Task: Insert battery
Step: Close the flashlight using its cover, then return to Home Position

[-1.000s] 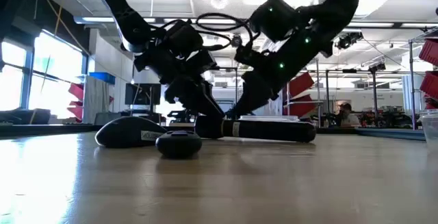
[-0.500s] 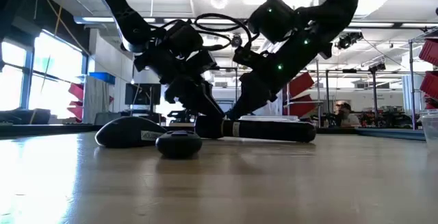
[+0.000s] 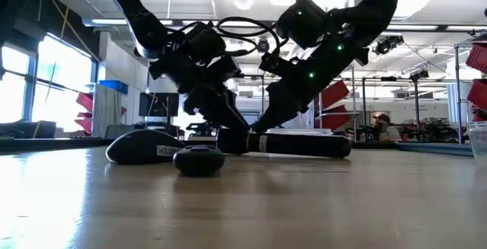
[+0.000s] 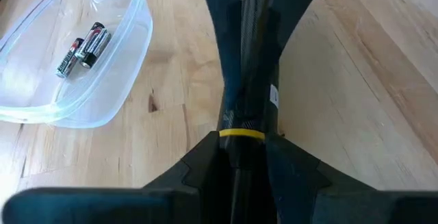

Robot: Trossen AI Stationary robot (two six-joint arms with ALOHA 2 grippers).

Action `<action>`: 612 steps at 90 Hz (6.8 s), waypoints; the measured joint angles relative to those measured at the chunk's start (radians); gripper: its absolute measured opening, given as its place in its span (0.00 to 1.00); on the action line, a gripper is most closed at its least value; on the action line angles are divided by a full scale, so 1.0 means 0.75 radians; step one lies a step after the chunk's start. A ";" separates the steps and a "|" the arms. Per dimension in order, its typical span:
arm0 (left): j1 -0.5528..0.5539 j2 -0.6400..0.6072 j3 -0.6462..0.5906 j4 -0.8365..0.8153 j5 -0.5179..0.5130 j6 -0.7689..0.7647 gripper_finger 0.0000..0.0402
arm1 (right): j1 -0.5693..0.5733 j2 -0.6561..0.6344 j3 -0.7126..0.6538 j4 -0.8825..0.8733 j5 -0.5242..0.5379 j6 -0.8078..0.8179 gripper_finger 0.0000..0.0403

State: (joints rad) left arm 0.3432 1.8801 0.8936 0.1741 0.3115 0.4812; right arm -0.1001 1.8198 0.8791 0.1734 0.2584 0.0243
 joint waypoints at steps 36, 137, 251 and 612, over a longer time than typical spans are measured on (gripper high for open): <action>0.000 0.000 0.000 0.001 0.002 0.001 0.22 | 0.002 0.060 0.004 -0.009 0.005 0.002 0.00; -0.005 0.001 -0.001 0.004 0.003 -0.003 0.22 | 0.004 0.005 -0.003 0.023 -0.002 -0.001 0.00; -0.008 0.001 -0.001 0.006 0.004 -0.010 0.22 | 0.003 0.031 0.001 -0.002 -0.056 0.002 0.00; -0.182 -2.039 -0.979 0.079 -0.242 -0.689 0.22 | 0.185 -2.352 -1.160 -0.015 -0.200 0.092 0.00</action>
State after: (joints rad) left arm 0.2066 0.3511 0.1596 0.2335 0.1302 -0.0353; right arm 0.0389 0.0559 0.0090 0.1622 0.1082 0.0935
